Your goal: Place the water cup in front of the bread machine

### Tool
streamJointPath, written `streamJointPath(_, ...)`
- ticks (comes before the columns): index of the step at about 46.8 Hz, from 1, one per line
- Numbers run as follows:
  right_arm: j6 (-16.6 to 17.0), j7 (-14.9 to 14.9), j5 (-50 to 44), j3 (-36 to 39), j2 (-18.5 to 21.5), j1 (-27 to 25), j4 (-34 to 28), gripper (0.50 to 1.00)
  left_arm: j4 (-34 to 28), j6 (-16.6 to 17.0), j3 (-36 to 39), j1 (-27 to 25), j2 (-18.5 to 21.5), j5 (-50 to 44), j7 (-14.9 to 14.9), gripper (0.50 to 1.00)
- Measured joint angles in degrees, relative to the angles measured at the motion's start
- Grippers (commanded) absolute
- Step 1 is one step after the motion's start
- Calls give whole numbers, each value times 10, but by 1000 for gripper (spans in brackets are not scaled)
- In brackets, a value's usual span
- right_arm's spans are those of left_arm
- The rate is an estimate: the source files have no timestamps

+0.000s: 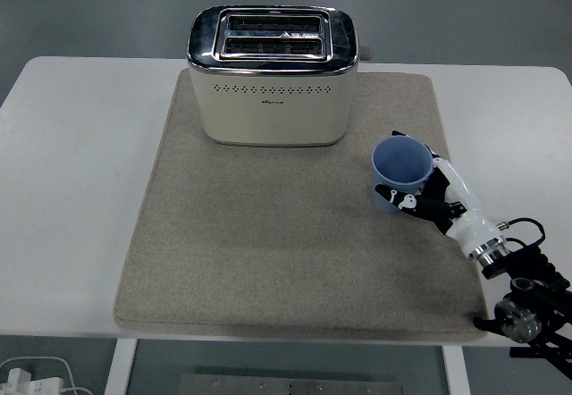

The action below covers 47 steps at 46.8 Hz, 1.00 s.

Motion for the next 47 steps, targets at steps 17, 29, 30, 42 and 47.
streamJointPath(17, 4, 0, -5, -3, 14, 1, -11, 913, 0, 0, 0, 0, 0, -1, 0, 1000)
streamJointPath(29, 6, 0, -25, -6, 25, 2, -10, 772, 0, 0, 0, 0, 0, -1, 0, 1000)
streamJointPath(30, 6, 0, -26, -6, 25, 2, -10, 768, 0, 0, 0, 0, 0, -1, 0, 1000)
streamJointPath(42, 7, 0, -28, -7, 25, 2, -10, 503, 0, 0, 0, 0, 0, 0, 0, 1000)
streamJointPath(47, 8, 0, -33, -7, 25, 4, -10, 500, 0, 0, 0, 0, 0, 0, 0, 1000)
